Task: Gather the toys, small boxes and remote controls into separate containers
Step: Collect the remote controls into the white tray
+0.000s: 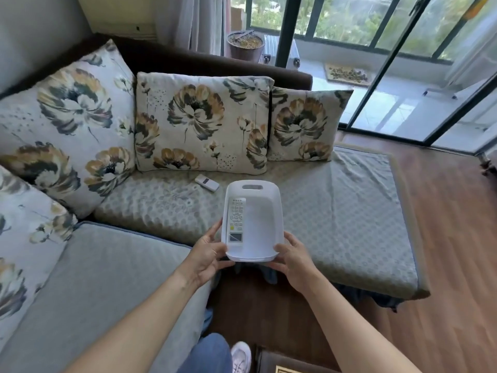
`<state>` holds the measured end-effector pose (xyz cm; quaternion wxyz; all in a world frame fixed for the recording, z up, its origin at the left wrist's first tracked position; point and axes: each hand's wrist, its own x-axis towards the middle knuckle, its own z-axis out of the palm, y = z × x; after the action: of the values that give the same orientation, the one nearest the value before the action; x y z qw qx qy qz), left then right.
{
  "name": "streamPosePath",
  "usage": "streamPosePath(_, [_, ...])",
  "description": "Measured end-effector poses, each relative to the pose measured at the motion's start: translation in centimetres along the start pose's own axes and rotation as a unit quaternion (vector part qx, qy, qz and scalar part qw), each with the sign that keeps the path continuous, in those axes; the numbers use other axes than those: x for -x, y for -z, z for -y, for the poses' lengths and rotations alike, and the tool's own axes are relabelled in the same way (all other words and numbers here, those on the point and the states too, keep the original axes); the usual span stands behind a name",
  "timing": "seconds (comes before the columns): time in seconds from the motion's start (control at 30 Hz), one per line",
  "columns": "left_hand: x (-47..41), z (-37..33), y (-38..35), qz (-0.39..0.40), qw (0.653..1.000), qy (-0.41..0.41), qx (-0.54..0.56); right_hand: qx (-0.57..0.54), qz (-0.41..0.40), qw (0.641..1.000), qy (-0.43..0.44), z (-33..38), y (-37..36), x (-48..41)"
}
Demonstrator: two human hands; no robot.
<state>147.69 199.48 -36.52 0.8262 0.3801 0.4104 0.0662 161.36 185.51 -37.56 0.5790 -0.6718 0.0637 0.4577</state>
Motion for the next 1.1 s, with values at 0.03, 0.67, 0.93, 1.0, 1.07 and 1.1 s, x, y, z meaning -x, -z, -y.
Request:
streamPosePath(0.03, [-0.9, -0.3, 0.0, -0.003, 1.000, 0.004, 0.007, 0.002, 0.003, 1.000, -0.002, 0.4, 0.0, -1.0])
streamPosePath(0.67, [-34.1, -8.6, 7.2, -0.041, 0.991, 0.122, -0.037, 0.037, -0.074, 0.987, -0.135, 7.4, -6.8, -30.5])
streamPosePath(0.93, [-51.7, -8.9, 14.6, -0.065, 0.739, 0.001, -0.671, 0.032, -0.092, 0.983, -0.156, 4.6, -7.6, -42.9])
streamPosePath(1.0, [-54.8, -8.5, 14.7, -0.038, 0.649, -0.023, -0.760, 0.031, -0.100, 0.982, -0.155, 3.7, -7.4, -45.1])
streamPosePath(1.07, [-57.5, -7.9, 14.5, -0.011, 0.540, -0.045, -0.840, 0.031, -0.104, 0.982, -0.153, 2.7, -7.2, -47.0])
streamPosePath(1.1, [-58.5, -7.4, 14.5, 0.003, 0.493, -0.046, -0.869, 0.033, -0.106, 0.982, -0.152, 2.3, -7.1, -47.6])
